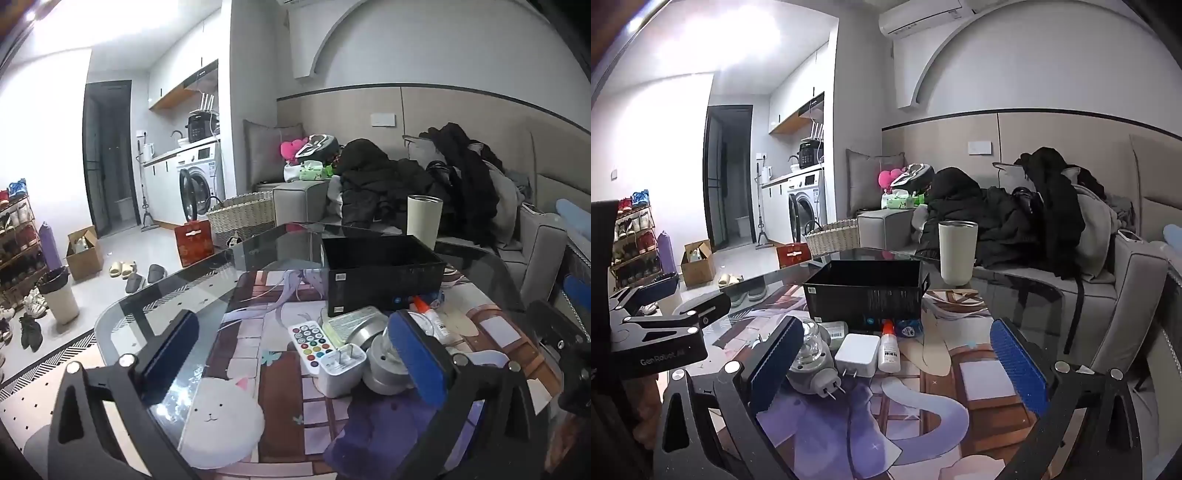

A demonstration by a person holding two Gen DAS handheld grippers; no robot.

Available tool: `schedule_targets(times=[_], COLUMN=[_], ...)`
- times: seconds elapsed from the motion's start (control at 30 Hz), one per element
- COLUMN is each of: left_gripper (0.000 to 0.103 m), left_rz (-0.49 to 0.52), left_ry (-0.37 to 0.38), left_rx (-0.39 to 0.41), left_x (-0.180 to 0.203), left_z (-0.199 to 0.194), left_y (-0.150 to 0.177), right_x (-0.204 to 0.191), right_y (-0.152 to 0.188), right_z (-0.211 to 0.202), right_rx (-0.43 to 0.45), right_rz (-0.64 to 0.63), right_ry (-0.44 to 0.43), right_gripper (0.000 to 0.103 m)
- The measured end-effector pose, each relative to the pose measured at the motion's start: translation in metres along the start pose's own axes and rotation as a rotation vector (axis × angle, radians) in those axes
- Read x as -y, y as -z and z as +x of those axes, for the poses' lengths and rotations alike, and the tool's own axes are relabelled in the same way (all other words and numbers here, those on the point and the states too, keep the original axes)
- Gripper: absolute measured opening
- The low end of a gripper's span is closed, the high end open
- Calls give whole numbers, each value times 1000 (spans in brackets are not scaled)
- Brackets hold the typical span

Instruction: Organize rigid objects

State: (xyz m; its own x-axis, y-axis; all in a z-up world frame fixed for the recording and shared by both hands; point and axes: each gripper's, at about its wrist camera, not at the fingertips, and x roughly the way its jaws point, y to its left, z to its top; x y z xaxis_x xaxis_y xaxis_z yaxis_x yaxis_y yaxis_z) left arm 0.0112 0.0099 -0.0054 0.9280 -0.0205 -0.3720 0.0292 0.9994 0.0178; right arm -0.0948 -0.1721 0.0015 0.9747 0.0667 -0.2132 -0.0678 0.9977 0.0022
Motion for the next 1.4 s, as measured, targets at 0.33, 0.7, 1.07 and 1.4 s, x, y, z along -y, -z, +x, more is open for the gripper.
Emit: schedule_targets(times=[0.33, 0.7, 1.07, 1.4], left_gripper=[103, 103, 103, 103], left_rz=[-7, -9, -32, -51], left_ry=[25, 19, 27, 29], left_rx=[-31, -52, -59, -45], left_x=[-5, -1, -3, -6], left_z=[0, 3, 7, 5], left_y=[-4, -4, -2, -3], right_x=[-11, -10, -7, -7], right_y=[1, -2, -4, -4], right_z=[10, 8, 6, 6], right_rx=[-16, 2, 7, 15], right_rz=[-17, -19, -11, -14], right_ry=[-10, 7, 10, 12], right_gripper=[103, 103, 103, 103])
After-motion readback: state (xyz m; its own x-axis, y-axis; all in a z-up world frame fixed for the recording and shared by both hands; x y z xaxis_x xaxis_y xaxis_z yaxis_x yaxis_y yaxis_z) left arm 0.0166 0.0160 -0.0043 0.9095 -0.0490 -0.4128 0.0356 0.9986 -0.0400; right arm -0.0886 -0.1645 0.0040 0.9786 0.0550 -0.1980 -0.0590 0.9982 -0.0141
